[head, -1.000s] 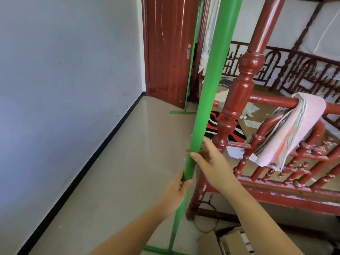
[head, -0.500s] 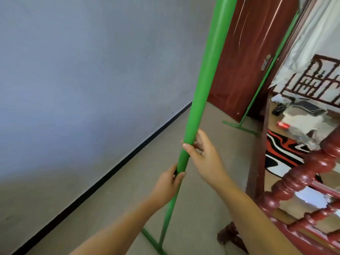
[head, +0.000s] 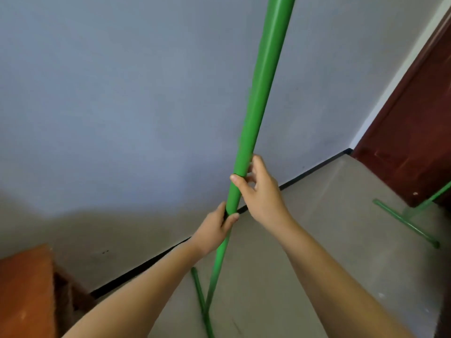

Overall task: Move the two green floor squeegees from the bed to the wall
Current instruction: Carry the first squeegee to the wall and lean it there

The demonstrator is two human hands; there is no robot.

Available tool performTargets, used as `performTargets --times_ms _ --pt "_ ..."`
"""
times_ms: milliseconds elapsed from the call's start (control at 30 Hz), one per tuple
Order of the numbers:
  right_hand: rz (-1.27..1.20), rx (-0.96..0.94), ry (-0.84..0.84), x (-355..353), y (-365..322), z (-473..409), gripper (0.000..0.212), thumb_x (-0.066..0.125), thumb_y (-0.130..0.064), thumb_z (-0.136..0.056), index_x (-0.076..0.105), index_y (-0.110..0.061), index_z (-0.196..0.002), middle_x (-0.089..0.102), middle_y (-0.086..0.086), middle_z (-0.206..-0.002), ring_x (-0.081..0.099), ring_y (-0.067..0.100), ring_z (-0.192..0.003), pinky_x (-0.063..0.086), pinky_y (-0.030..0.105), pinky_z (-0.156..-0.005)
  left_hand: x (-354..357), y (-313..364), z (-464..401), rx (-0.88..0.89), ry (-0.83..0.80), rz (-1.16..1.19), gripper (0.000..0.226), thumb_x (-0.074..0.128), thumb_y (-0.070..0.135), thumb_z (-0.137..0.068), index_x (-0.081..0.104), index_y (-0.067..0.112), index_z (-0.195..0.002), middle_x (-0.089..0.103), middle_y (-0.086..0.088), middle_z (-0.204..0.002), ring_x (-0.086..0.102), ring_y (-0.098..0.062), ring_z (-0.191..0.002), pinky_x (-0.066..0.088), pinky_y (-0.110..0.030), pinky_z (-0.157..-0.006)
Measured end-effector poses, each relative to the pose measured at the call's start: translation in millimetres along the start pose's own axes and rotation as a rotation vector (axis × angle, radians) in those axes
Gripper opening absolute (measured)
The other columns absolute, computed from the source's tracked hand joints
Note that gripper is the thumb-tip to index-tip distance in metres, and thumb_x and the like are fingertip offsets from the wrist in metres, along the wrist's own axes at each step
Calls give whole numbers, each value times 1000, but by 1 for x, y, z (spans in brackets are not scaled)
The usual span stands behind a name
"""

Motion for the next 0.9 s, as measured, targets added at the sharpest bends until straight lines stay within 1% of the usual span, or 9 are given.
performTargets --times_ms 67,100,200,267,367,500,667,767,900 --pt "8 -28 -34 25 -7 -17 24 58 -24 -84 39 -32 -97 56 -13 -88 61 18 -85 49 31 -71 -23 -15 -6 -46 25 -15 32 45 31 -91 46 2 -104 64 -27 -99 61 -37 -92 49 -50 -84" --pt "5 -33 -52 37 -9 -25 23 58 -25 -85 39 -31 -97 56 -12 -89 61 19 -85 49 32 -71 -33 -22 -9 -62 31 -18 31 44 30 -92 45 2 -106 64 -27 -101 61 -37 -94 49 -50 -86" --pt "2 -40 -95 68 -15 -45 24 57 -26 -85 43 -23 -105 57 -7 -95 62 21 -87 52 38 -73 -62 -41 -15 -98 34 -38 37 42 36 -91 43 7 -114 63 -26 -108 61 -38 -100 48 -55 -90" --pt "-1 -41 -115 85 -19 -56 26 56 -26 -86 44 -20 -108 56 -7 -96 62 21 -86 52 38 -73 -77 -53 -21 -124 40 -47 36 42 34 -91 42 8 -115 62 -26 -110 60 -38 -101 47 -57 -91" --pt "-18 -34 -131 104 -24 -71 27 56 -25 -86 44 -19 -109 55 -6 -93 61 20 -84 50 36 -72 -95 -59 -27 -158 73 -51 32 42 30 -92 44 6 -113 63 -25 -110 60 -37 -102 47 -55 -91" --pt "-23 -34 -146 122 -27 -87 28 56 -25 -86 44 -17 -109 51 -11 -85 59 20 -80 49 37 -70 -113 -69 -34 -189 118 -45 28 43 27 -92 46 5 -109 63 -24 -108 60 -36 -102 47 -54 -91" --pt "-32 -18 -163 140 -27 -101 27 56 -26 -85 44 -17 -108 58 3 -96 61 25 -83 53 45 -74 -127 -76 -40 -214 140 -47 30 43 28 -92 46 2 -108 61 -28 -108 58 -40 -101 46 -56 -91" --pt "-37 -10 -166 146 -30 -110 26 56 -24 -86 44 -15 -107 59 5 -94 61 26 -83 52 43 -73 -134 -76 -45 -206 156 -44 29 43 27 -93 46 1 -106 62 -26 -106 59 -38 -99 47 -54 -90" --pt "-32 -6 -157 147 -30 -117 26 56 -25 -86 44 -15 -107 60 7 -94 61 26 -83 53 47 -75 -136 -74 -49 -200 174 -60 28 42 27 -93 46 1 -105 62 -27 -106 59 -39 -98 48 -52 -89"
Point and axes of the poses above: each hand's wrist, its own z-axis away from the middle knuckle, its own x-axis out of the palm, y = z × x, the point moved 2 cm from there along -z, towards the middle knuckle
